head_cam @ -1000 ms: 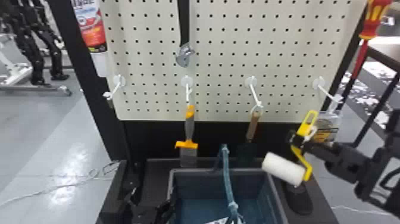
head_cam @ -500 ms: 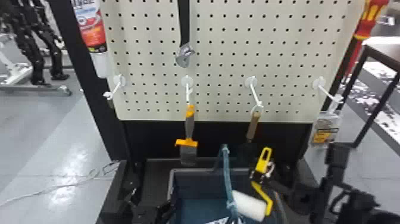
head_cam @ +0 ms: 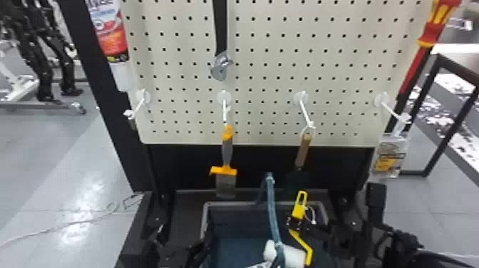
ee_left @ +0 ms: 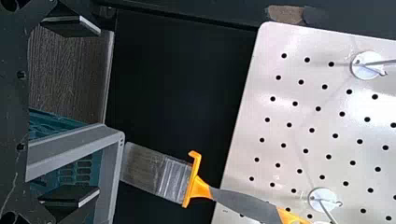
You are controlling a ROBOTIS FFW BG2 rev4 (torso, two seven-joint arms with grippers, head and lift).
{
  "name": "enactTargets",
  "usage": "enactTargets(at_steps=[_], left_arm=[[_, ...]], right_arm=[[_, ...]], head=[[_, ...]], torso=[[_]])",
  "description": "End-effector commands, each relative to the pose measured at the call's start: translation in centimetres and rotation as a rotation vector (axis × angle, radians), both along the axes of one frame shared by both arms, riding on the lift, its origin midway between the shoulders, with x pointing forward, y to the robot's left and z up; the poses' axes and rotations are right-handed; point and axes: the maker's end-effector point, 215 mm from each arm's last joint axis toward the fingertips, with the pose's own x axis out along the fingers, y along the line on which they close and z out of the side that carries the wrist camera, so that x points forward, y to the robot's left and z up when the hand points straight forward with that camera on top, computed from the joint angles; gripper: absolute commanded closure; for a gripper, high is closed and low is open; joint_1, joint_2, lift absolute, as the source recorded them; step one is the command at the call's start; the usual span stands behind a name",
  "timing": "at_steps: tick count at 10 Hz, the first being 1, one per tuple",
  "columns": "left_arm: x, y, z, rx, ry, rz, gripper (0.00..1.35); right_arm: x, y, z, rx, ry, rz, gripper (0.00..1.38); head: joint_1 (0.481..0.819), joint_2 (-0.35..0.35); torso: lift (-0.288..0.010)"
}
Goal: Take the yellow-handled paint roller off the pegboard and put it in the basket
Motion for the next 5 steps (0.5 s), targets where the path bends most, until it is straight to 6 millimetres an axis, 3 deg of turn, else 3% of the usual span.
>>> enactTargets(at_steps=[1, 3, 4, 5], left_arm=[[-0.04, 0.15, -0.07, -0.002, 0.001, 0.005, 0.11], [-0.03, 0.17, 0.03, -0.003, -0.002, 0.006, 0.11], [-0.03, 0.17, 0.03, -0.003, -0.002, 0.006, 0.11], [-0.03, 0.18, 0.07, -0.003, -0.004, 0.006, 0.11]], right_arm=[[0.21, -0.61, -1.34, -0.018, 0.022, -0.012, 1.19], [0.53, -0.83, -1.49, -0.025, 0.015, -0.02, 0.11], [0.56, -0.8, -1.31, -0.02, 0.012, -0.02, 0.03], [0.55, -0.74, -1.08, -0.015, 0.008, -0.02, 0.15]], head=[[0.549, 0.0], [0.549, 0.0], [0.549, 0.0], [0.549, 0.0]], torso=[[-0.1], [-0.1], [-0.1], [-0.1]])
